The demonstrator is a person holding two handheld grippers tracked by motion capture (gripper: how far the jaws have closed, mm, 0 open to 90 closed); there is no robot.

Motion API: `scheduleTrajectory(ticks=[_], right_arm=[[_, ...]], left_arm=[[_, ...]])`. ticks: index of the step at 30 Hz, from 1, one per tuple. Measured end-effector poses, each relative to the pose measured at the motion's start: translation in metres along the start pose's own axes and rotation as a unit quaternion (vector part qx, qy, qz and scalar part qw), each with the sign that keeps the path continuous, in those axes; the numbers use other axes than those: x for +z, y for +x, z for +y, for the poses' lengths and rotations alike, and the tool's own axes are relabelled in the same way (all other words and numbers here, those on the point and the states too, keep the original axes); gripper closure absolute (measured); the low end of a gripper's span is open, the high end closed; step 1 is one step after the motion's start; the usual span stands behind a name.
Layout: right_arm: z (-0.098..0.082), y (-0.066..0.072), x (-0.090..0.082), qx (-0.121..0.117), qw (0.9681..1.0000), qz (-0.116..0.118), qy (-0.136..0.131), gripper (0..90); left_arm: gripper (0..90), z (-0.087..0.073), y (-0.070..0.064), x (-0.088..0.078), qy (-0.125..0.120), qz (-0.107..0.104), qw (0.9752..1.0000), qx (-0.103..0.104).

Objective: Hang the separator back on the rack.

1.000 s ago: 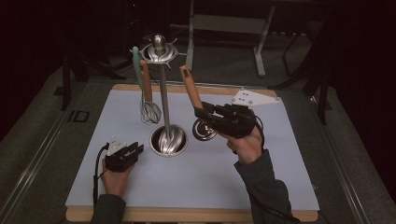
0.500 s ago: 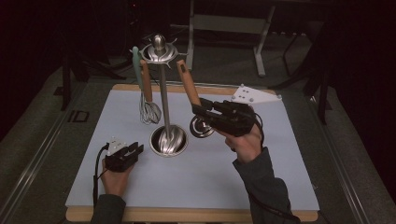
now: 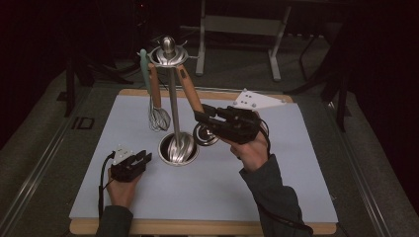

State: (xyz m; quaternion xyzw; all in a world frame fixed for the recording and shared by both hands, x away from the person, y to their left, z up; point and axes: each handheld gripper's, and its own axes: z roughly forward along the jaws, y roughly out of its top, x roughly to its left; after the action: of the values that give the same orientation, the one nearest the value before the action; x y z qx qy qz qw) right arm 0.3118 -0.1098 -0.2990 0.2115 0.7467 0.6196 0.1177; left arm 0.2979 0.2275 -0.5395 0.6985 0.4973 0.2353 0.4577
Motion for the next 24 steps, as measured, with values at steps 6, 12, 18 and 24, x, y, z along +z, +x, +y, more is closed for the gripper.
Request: scheduleTrajectory(ticks=[6,12,18,24], right_arm=[[0.001,-0.001,0.01,0.002,1.0,-0.004,0.001,71.3],[-0.002,-0.007,0.021,0.006,0.9999,-0.011,0.01,71.3],[-0.005,-0.01,0.033,-0.001,0.9998,-0.006,0.021,71.3],[-0.005,-0.014,0.045,-0.017,0.9993,-0.007,0.032,70.9]], left_arm=[[69.0,0.0,0.0,0.0,0.0,0.0,1.0,0.0],[69.0,0.0,0.0,0.0,0.0,0.0,1.0,-0.001],[68.9,0.0,0.0,0.0,0.0,0.0,1.0,0.0],[68.9,0.0,0.0,0.0,0.001,-0.001,1.0,-0.002]])
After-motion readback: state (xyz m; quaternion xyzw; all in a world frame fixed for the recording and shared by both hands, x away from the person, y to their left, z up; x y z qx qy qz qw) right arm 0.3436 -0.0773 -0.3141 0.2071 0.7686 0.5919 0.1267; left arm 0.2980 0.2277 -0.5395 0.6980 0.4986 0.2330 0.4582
